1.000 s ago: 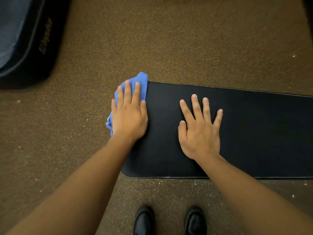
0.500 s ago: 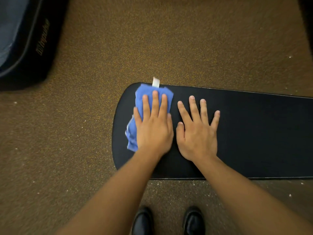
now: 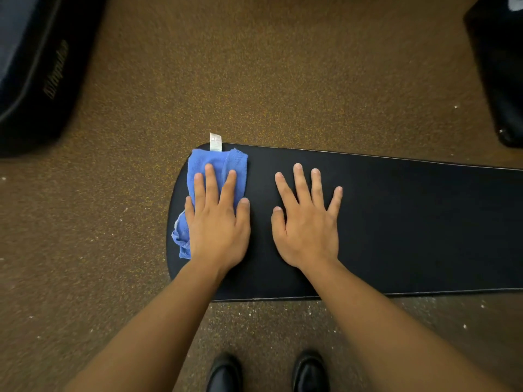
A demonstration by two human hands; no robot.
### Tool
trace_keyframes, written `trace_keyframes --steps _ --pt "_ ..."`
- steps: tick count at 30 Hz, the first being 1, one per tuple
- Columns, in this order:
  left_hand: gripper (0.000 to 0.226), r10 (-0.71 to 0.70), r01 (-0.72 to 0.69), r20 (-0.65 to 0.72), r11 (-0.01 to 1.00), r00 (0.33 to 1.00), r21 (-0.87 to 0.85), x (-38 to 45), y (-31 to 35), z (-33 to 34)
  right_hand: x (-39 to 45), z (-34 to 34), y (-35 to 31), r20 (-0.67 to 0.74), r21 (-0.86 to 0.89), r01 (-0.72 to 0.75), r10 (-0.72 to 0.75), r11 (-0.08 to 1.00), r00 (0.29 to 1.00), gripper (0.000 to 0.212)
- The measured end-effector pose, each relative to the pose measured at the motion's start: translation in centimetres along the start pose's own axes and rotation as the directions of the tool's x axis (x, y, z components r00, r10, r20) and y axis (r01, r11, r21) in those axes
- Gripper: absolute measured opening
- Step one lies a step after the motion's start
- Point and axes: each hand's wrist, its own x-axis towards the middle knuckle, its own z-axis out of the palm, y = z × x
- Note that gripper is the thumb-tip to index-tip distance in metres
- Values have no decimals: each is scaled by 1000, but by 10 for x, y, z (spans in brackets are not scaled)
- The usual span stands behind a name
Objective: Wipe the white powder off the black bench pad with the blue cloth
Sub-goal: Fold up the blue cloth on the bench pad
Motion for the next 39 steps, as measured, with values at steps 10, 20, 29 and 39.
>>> trace_keyframes --steps 10,20,29,39 --pt "49 -88 82 -106 995 990 -54 -10 5 -27 -6 -7 -3 -172 153 68 -41 986 984 56" --pt "68 560 -591 198 725 805 353 66 -14 -64 -12 -22 -59 -161 176 -7 36 984 986 41" --pt "29 733 -739 235 497 638 456 73 -27 -73 -23 -22 -93 -3 202 -222 227 954 974 41" --pt "21 844 -839 240 361 479 407 74 -27 -91 -29 -29 -91 58 536 -221 225 815 973 15"
